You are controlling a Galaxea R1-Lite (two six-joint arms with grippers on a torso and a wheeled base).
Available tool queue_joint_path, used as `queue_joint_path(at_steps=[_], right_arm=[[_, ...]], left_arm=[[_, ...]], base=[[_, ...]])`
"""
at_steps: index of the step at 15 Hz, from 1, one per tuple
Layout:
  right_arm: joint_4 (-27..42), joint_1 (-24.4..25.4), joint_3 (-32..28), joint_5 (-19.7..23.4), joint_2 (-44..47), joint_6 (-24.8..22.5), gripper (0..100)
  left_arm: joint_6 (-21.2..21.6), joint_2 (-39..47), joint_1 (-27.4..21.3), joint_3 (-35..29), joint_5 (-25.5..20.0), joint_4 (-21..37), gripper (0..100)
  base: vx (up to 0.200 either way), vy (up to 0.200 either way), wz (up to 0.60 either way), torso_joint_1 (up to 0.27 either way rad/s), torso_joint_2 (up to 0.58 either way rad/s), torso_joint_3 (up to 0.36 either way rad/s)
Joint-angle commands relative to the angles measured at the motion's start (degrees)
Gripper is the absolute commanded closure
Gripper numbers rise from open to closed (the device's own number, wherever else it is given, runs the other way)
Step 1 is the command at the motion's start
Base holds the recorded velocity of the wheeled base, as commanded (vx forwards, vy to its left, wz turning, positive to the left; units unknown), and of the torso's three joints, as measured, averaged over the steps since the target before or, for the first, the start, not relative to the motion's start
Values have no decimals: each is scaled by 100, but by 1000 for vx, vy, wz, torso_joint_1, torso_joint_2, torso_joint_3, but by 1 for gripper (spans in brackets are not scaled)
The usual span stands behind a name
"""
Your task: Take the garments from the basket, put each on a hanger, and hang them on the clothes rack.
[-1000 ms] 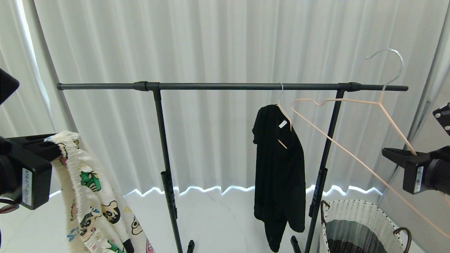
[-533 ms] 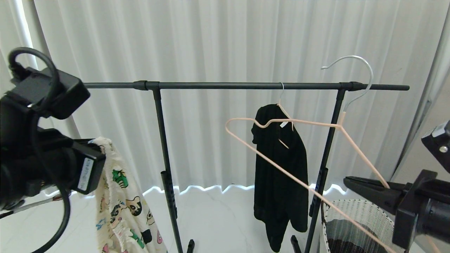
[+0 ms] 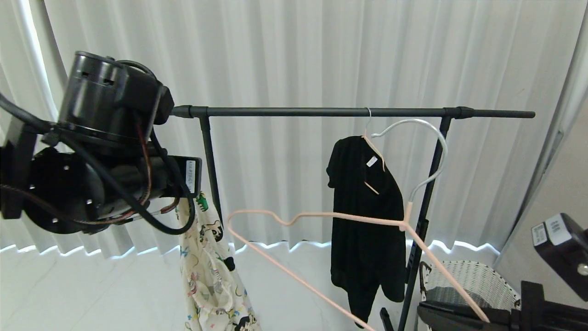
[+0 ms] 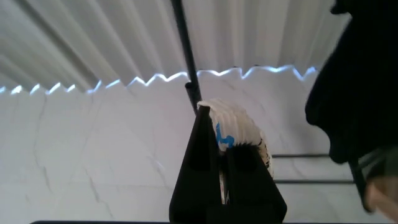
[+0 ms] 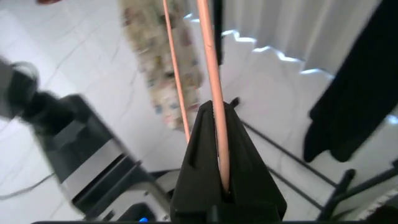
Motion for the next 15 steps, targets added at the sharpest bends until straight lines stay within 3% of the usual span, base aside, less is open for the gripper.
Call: queue_joint_path(at_steps=[1,3,13,15], right_arm=[[-27,177,-10,41,246,30,100],[-54,169,-80,252,483,30,100],[-1135,-385,-361,216,1546,-5,100],[-1337,-403,-396,173,1749,-23,100]], left_arm=[[-39,355,-3,-123,42,3,100],[-48,347,-47,-141,51,3,100],[-83,320,-135,-334,78,3,100],[-83,355,-275,-325,324,3,100]], base=[[0,0,0,0,0,0],[0,0,0,0,0,0],[0,0,0,0,0,0],[0,0,0,0,0,0]])
